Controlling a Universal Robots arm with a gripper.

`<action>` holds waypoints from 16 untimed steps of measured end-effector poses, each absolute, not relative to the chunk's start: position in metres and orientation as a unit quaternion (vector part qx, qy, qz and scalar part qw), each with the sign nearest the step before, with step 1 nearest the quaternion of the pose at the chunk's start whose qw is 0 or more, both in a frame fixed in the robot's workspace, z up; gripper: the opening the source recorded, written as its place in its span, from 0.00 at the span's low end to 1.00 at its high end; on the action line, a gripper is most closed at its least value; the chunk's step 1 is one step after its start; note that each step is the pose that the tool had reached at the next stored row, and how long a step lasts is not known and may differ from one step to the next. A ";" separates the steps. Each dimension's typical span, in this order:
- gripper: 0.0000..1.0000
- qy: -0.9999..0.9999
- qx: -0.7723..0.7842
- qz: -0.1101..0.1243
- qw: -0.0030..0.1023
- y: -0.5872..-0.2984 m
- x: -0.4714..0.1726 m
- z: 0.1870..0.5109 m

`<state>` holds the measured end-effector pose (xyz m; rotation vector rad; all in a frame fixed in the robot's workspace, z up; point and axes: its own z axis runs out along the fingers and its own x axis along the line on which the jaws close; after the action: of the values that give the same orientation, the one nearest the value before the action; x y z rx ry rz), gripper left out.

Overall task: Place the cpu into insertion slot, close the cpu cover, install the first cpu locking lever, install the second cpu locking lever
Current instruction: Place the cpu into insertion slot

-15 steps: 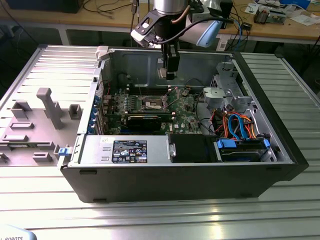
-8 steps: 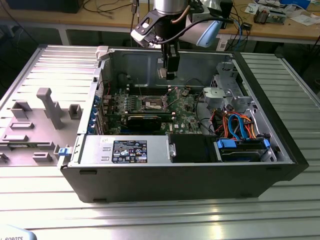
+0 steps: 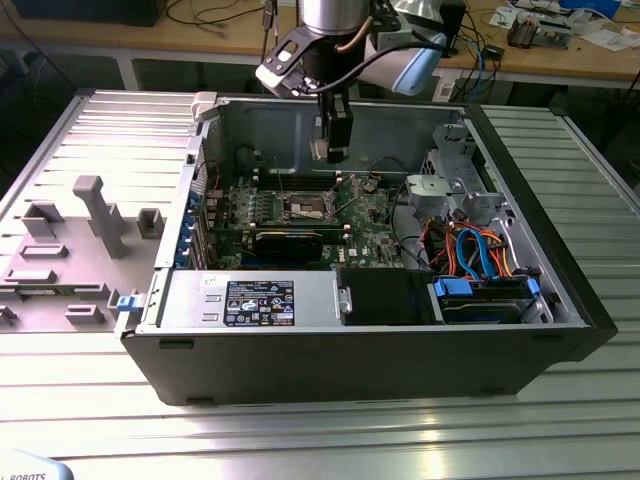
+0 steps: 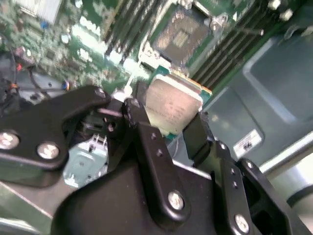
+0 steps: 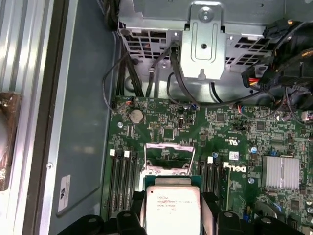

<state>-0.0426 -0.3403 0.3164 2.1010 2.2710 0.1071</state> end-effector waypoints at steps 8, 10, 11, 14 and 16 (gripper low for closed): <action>0.54 0.729 0.684 0.034 0.024 -0.339 -0.051 0.299; 0.54 0.729 0.684 0.034 0.024 -0.339 -0.052 0.297; 0.54 0.729 0.684 0.034 0.024 -0.339 -0.053 0.296; 0.54 0.722 0.691 0.034 0.024 -0.339 -0.054 0.287; 0.54 0.715 0.698 0.033 0.024 -0.339 -0.055 0.283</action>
<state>-0.0546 -0.3389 0.2834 2.1591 2.2124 0.1033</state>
